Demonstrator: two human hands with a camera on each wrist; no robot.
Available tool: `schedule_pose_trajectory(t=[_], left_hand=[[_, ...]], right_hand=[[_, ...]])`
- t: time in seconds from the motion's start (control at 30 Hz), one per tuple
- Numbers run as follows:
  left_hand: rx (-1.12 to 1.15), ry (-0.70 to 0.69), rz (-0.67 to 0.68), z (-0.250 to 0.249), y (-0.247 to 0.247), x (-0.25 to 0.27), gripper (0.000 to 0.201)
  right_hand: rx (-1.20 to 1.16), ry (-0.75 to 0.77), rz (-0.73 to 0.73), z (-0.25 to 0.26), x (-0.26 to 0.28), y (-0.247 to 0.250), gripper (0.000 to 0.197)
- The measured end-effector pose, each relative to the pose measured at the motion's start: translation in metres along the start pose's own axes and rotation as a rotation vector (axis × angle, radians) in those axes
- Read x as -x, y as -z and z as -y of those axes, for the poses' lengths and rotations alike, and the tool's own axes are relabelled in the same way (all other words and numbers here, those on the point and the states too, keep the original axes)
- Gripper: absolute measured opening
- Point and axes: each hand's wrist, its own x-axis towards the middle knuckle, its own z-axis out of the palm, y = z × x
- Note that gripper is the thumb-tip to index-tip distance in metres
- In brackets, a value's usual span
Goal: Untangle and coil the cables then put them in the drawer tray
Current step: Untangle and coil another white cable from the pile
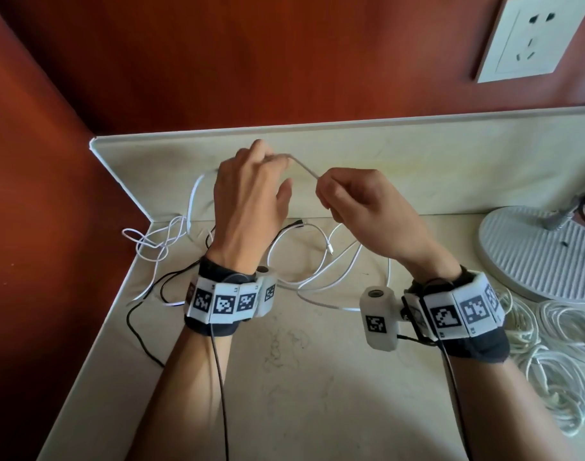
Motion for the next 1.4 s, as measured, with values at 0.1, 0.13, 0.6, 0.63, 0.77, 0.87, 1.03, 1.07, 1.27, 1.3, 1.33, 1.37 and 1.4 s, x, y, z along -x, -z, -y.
schedule_pose_trajectory(t=[0.1,0.13,0.6,0.63,0.77,0.87,1.03,1.07,1.27,1.3,1.33,1.37,1.4], left_hand=[[0.207,0.253,-0.114,0.002,-0.006,0.0,0.026],[0.267,0.307,-0.163,0.003,-0.008,-0.002,0.041],[1.399,0.807,-0.089,-0.009,0.01,-0.013,0.028],[1.493,0.844,-0.062,-0.012,0.01,-0.013,0.027],[1.609,0.921,0.18,-0.024,0.012,-0.013,0.032],[1.597,0.711,0.439,-0.025,0.013,-0.009,0.044],[1.352,0.304,0.629,-0.021,0.006,0.0,0.061],[1.313,0.283,0.658,-0.023,0.005,0.002,0.063],[1.095,0.284,0.694,-0.024,-0.003,0.004,0.069],[1.072,0.283,0.722,-0.023,-0.002,0.004,0.047],[1.051,0.286,0.747,-0.023,-0.002,0.004,0.028],[1.037,0.283,0.767,-0.023,-0.001,0.004,0.017],[1.029,0.272,0.786,-0.023,0.001,0.005,0.01]], right_hand=[[-0.031,0.029,0.114,0.002,0.002,-0.005,0.035],[-0.037,0.034,0.155,0.002,0.003,-0.007,0.035],[-0.407,0.001,0.536,-0.005,0.009,0.01,0.041],[-0.426,-0.012,0.56,-0.008,0.008,0.011,0.039],[-0.479,-0.086,0.617,-0.028,0.004,0.006,0.037],[-0.632,-0.19,0.546,-0.047,-0.001,-0.001,0.028],[-0.873,-0.395,0.375,-0.06,-0.011,0.0,0.029],[-0.875,-0.421,0.354,-0.059,-0.012,0.0,0.035],[-0.811,-0.518,0.174,-0.053,-0.014,0.002,0.045],[-0.8,-0.52,0.128,-0.055,-0.014,0.001,0.047],[-0.795,-0.518,0.083,-0.057,-0.015,0.0,0.047],[-0.795,-0.508,0.04,-0.058,-0.015,-0.002,0.046],[-0.797,-0.49,0.002,-0.06,-0.015,-0.004,0.043]])
